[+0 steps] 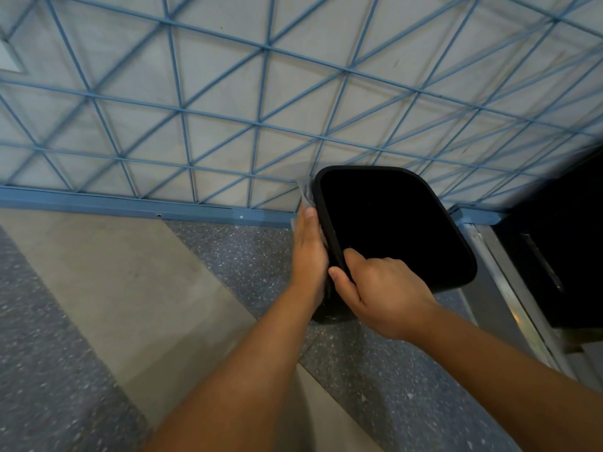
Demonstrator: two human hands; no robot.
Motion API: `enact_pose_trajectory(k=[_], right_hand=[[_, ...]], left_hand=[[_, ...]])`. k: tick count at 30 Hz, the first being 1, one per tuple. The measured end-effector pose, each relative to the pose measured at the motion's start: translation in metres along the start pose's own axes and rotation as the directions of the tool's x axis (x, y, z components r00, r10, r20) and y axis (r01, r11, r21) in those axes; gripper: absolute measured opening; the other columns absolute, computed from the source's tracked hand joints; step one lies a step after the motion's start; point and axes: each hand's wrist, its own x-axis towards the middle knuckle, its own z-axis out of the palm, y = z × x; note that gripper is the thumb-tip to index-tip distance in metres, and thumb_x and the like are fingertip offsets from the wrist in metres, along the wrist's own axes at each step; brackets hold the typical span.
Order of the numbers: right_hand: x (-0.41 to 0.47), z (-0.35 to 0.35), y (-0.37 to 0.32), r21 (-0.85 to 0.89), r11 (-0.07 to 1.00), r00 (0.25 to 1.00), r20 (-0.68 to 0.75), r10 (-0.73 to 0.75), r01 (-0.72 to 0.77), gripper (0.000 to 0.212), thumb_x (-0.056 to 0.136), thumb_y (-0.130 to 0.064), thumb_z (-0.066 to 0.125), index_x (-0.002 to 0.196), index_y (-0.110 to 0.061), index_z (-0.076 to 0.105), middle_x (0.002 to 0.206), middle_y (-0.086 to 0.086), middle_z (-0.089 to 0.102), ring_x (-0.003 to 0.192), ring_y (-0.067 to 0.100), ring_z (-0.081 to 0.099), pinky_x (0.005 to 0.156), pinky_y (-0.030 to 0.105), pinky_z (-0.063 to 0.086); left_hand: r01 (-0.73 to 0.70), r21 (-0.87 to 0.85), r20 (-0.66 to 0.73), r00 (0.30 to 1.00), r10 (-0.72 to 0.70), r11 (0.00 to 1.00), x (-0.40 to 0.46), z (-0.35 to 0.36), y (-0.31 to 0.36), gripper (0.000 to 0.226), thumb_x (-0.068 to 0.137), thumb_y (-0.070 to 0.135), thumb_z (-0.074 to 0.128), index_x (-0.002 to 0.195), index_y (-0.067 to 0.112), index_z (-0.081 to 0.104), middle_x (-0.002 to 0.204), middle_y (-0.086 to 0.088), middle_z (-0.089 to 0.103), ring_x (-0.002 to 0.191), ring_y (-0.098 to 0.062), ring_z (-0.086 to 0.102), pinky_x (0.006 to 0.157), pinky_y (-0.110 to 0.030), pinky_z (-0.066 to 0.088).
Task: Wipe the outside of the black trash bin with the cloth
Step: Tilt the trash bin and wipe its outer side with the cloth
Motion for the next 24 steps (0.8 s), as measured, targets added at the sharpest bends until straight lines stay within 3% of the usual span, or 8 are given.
enact_pose_trajectory(k=[3, 7, 11, 14, 16, 20, 24], right_hand=[[0.0, 0.001, 0.001, 0.009, 1.0, 1.0, 0.0, 0.002, -0.002, 0.029, 0.099, -0.049, 0.023, 0.088, -0.024, 0.034, 0.069, 0.0, 0.057, 0.061, 0.024, 0.059, 0.054, 0.037, 0.044], [0.001, 0.001, 0.001, 0.012, 1.0, 1.0, 0.004, -0.01, 0.01, 0.028, 0.099, -0.048, 0.024, 0.088, -0.024, 0.033, 0.066, -0.003, 0.049, 0.06, 0.023, 0.057, 0.054, 0.037, 0.043], [-0.001, 0.0, 0.001, 0.007, 1.0, 1.0, 0.005, -0.002, 0.002, 0.029, 0.099, -0.049, 0.023, 0.087, -0.025, 0.033, 0.067, -0.003, 0.05, 0.062, 0.023, 0.058, 0.054, 0.036, 0.04], [-0.001, 0.001, 0.001, 0.003, 1.0, 1.0, -0.008, -0.01, 0.01, 0.029, 0.099, -0.048, 0.024, 0.086, -0.024, 0.033, 0.067, -0.003, 0.048, 0.063, 0.025, 0.059, 0.054, 0.035, 0.035], [-0.001, 0.001, 0.001, -0.002, 1.0, 1.0, -0.004, -0.012, 0.012, 0.029, 0.099, -0.048, 0.024, 0.085, -0.024, 0.033, 0.066, -0.003, 0.047, 0.063, 0.025, 0.058, 0.054, 0.034, 0.033], [-0.001, 0.0, 0.0, 0.012, 1.0, 1.0, 0.004, 0.002, -0.002, 0.03, 0.099, -0.048, 0.025, 0.084, -0.024, 0.034, 0.063, -0.006, 0.042, 0.058, 0.022, 0.052, 0.053, 0.033, 0.031], [0.0, -0.001, 0.0, 0.001, 1.0, 1.0, 0.007, -0.004, 0.004, 0.029, 0.1, -0.048, 0.024, 0.086, -0.024, 0.033, 0.066, -0.005, 0.044, 0.065, 0.024, 0.06, 0.055, 0.034, 0.035]], left_hand=[[0.075, -0.082, 0.019, 0.997, -0.073, 0.994, 0.006, -0.005, -0.005, 0.06, 0.101, 0.061, 0.045, 0.138, 0.018, 0.065, 0.134, -0.008, 0.07, 0.127, -0.023, 0.065, 0.117, -0.046, 0.046], [0.014, -0.002, 0.05, 0.999, -0.014, 1.0, 0.0, -0.003, -0.006, 0.06, 0.104, 0.063, 0.039, 0.145, 0.023, 0.06, 0.141, -0.002, 0.066, 0.133, -0.017, 0.061, 0.117, -0.039, 0.045], [0.117, -0.072, 0.053, 0.992, -0.113, 0.991, 0.005, -0.006, 0.001, 0.057, 0.108, 0.055, 0.039, 0.14, 0.015, 0.062, 0.136, -0.012, 0.069, 0.127, -0.023, 0.065, 0.117, -0.043, 0.046], [-0.02, 0.024, 0.037, 0.999, 0.019, 1.0, -0.003, -0.003, 0.003, 0.056, 0.109, 0.054, 0.035, 0.151, 0.02, 0.053, 0.15, 0.001, 0.057, 0.139, -0.014, 0.053, 0.123, -0.037, 0.038], [-0.049, 0.027, 0.048, 0.998, 0.047, 0.998, -0.009, -0.004, -0.002, 0.065, 0.104, 0.063, 0.04, 0.155, 0.024, 0.047, 0.157, 0.008, 0.046, 0.145, -0.01, 0.045, 0.126, -0.033, 0.031], [0.031, -0.116, 0.068, 0.997, -0.023, 0.993, 0.008, -0.011, -0.017, 0.106, 0.067, 0.093, 0.053, 0.152, 0.03, 0.051, 0.161, -0.004, 0.048, 0.15, -0.019, 0.044, 0.127, -0.046, 0.032], [-0.079, -0.023, 0.075, 0.994, 0.081, 0.997, -0.006, -0.005, -0.009, 0.085, 0.088, 0.077, 0.044, 0.157, 0.026, 0.044, 0.162, 0.001, 0.047, 0.15, -0.013, 0.043, 0.128, -0.039, 0.031]])
